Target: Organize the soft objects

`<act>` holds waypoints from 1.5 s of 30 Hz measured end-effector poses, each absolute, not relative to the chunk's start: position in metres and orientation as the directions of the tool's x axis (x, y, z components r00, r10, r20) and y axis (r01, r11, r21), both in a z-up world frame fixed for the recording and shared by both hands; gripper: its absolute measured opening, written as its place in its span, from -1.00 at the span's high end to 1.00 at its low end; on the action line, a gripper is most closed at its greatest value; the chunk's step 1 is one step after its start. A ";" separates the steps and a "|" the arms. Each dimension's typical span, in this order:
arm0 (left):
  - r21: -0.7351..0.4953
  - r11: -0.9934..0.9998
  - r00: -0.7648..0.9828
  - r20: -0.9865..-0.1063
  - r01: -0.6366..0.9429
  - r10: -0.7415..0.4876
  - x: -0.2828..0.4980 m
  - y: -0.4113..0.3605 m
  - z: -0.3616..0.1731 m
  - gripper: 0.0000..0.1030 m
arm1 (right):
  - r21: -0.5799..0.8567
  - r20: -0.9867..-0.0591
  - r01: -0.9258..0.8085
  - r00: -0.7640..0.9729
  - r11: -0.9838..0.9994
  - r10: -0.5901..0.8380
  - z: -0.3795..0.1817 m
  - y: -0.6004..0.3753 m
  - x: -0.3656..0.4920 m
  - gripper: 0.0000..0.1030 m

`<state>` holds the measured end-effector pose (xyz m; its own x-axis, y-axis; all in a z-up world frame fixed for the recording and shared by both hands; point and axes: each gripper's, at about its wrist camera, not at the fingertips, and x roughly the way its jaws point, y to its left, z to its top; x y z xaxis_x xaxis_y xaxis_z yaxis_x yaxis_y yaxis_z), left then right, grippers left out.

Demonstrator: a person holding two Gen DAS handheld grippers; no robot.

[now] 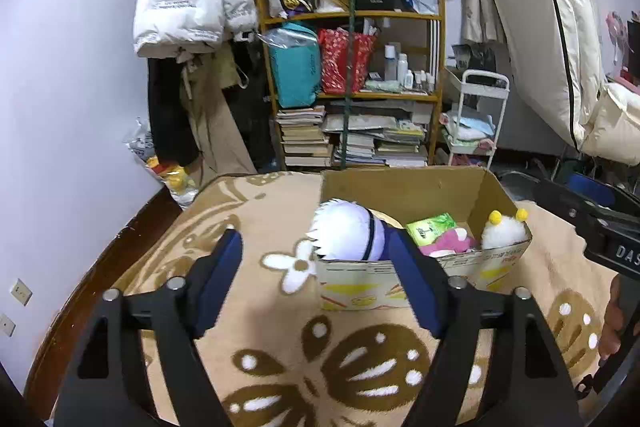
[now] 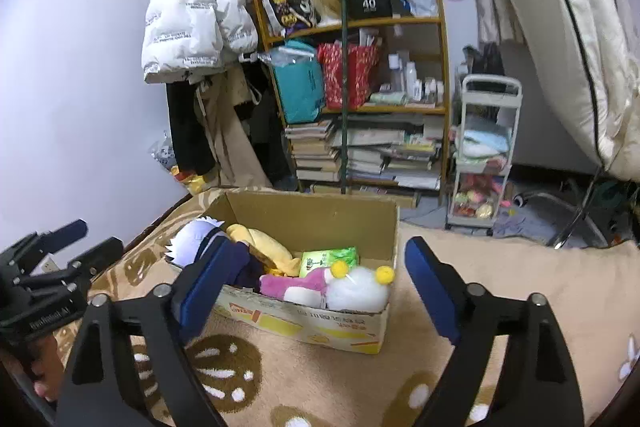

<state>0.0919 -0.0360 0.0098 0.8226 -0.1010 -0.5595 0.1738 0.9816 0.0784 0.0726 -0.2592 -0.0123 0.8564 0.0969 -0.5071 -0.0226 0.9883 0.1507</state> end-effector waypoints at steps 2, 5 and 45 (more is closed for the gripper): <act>0.086 0.981 0.829 -0.551 0.171 -0.097 0.084 -0.031 0.015 -0.68 | 0.136 -0.493 -0.017 0.866 0.991 0.083 -0.006 -0.258 0.064 -1.00; 0.110 0.978 0.841 -0.532 0.180 -0.095 0.068 -0.026 0.021 -0.78 | 0.127 -0.467 -0.006 0.882 0.992 0.065 0.005 -0.256 0.049 -1.00; 0.054 0.991 0.873 -0.481 0.122 -0.081 0.013 0.009 0.008 -0.89 | 0.045 -0.450 0.037 0.893 0.998 -0.013 -0.008 -0.236 -0.015 -1.00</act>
<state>0.0133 0.0091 0.0080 0.8732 -0.0810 -0.4806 0.1217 0.9911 0.0541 -0.0149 -0.2361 -0.0075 0.8931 -0.0128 -0.4497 0.0371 0.9983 0.0451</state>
